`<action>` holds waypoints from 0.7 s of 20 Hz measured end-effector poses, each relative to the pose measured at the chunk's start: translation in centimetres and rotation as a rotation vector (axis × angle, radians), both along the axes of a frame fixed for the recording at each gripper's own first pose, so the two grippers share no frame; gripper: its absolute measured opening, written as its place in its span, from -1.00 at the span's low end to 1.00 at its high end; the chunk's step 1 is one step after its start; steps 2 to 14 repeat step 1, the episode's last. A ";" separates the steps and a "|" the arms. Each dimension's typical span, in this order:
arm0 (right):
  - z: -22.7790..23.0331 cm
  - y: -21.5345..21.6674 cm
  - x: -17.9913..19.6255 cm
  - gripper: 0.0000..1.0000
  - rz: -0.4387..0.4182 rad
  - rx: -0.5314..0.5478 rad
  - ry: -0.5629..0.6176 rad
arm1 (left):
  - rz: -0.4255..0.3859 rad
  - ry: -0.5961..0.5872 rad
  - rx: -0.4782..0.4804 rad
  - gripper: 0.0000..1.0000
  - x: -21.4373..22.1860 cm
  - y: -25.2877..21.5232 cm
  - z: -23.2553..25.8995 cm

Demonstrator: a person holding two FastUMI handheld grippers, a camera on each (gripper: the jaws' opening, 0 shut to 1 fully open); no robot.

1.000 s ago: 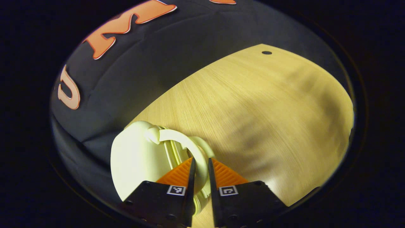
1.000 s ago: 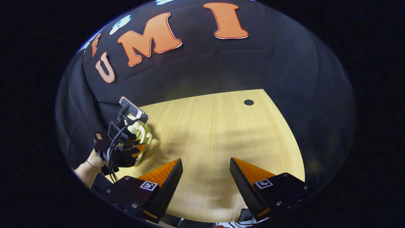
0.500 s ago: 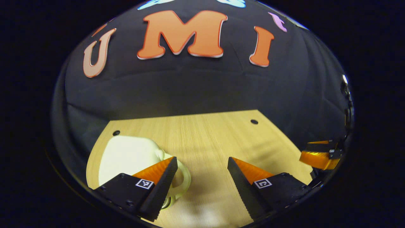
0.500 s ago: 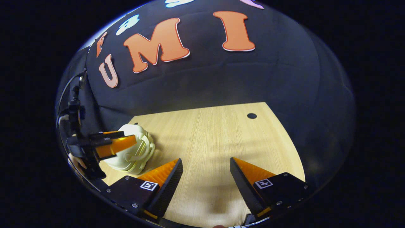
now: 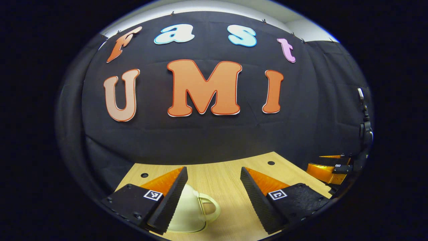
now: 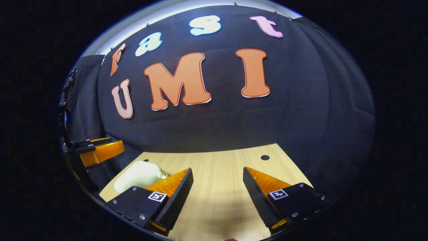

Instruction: First open the suitcase, pack the skin care products into it, and then close the suitcase.

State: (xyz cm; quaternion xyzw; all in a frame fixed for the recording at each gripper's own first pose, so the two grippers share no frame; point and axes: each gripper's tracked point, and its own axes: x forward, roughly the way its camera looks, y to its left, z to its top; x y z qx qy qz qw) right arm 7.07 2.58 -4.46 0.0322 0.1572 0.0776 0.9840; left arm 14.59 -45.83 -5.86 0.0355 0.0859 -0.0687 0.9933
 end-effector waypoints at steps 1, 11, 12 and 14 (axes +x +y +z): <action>0.1 0.3 -0.5 0.91 -0.009 -0.007 -0.003 | 0.002 -0.005 -0.014 0.96 0.0 0.4 0.2; 0.1 0.3 -0.5 0.91 -0.009 -0.007 -0.003 | 0.002 -0.005 -0.014 0.96 0.0 0.4 0.2; 0.1 0.3 -0.5 0.91 -0.009 -0.007 -0.003 | 0.002 -0.005 -0.014 0.96 0.0 0.4 0.2; 0.1 0.3 -0.5 0.91 -0.009 -0.007 -0.003 | 0.002 -0.005 -0.014 0.96 0.0 0.4 0.2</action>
